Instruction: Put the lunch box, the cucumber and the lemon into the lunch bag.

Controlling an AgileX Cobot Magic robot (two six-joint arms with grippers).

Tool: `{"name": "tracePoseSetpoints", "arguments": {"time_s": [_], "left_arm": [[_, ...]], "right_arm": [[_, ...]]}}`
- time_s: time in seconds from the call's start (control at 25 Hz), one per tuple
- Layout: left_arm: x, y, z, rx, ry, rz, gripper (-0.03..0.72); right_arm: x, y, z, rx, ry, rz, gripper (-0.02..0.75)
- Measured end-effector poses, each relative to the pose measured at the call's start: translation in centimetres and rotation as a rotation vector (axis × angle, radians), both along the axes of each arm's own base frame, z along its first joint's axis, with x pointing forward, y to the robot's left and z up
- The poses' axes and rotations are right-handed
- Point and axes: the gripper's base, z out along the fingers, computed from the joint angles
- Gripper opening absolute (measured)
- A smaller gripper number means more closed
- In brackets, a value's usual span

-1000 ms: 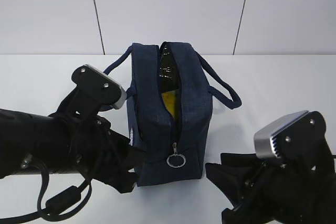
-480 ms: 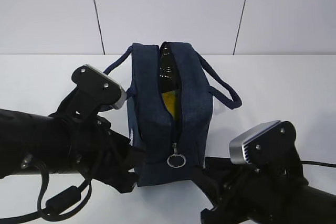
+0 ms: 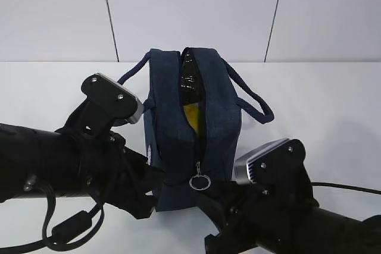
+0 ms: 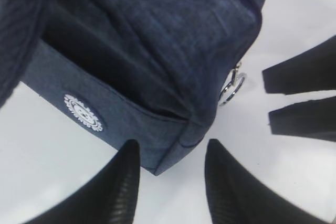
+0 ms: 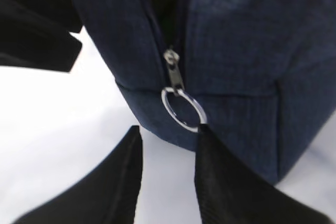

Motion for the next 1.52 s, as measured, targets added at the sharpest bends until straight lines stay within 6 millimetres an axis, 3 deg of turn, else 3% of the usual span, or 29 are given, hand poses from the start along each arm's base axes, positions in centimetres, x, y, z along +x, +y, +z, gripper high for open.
{"name": "tracePoseSetpoints", "arguments": {"time_s": [0.44, 1.52], "left_arm": [[0.0, 0.0, 0.0, 0.0, 0.0, 0.0, 0.298], [0.0, 0.0, 0.0, 0.0, 0.0, 0.0, 0.298]], "right_arm": [[0.8, 0.9, -0.9, -0.011, 0.015, 0.003, 0.243], [0.9, 0.4, -2.0, -0.037, 0.057, -0.063, 0.246]]}}
